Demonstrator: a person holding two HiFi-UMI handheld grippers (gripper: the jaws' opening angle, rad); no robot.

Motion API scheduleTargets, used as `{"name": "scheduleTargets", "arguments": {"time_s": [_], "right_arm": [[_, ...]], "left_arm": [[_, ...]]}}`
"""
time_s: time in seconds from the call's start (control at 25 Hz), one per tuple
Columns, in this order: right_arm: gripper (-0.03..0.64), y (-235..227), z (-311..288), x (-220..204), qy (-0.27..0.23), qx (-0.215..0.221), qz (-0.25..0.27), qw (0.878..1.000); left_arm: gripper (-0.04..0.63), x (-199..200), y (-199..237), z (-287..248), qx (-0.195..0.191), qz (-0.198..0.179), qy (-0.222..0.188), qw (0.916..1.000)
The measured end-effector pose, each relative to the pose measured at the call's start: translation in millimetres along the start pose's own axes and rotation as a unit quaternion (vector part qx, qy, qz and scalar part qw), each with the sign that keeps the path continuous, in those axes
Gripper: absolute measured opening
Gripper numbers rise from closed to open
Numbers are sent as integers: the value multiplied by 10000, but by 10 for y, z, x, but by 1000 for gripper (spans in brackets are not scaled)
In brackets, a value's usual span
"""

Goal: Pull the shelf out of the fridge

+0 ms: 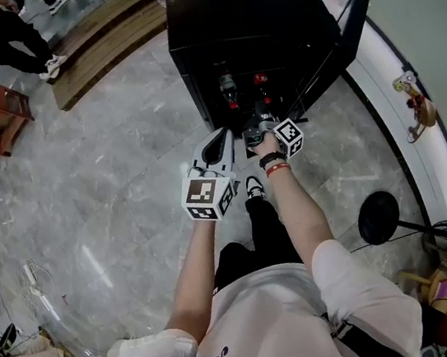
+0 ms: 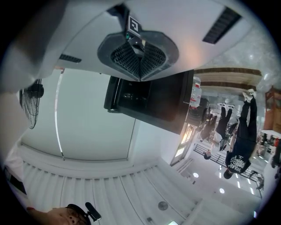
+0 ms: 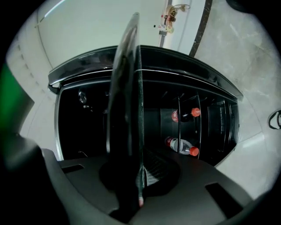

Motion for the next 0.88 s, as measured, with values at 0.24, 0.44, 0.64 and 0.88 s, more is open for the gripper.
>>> {"name": "scheduleTargets", "arguments": {"time_s": [0.24,0.44,0.64,0.88], "right_arm": [[25,89,391,-72,-20,-102,32,9999],[25,150,742,-125,-12,-153,24,9999],[25,245,1034,-150,-28,-124,-19,9999],[25,367,1403,-157,-93,-166,134,9997]], "left_arm": [[18,139,-170,223,-21,-23,37,10000],[18,264,-290,424,-18,-84,61,9999],[18,352,-406,605,-29,-122,80,9999],[18,429,-519,794,-93,-185,89,9997]]}}
Point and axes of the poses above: the fingertips, and each gripper's own axes: z backward along the fingers, y to its left, x out of its top, the point moved 6 cm from there along z, backward along the fingers, and after that the axes turned 8 degrees about -x, right-handed, at the moved point
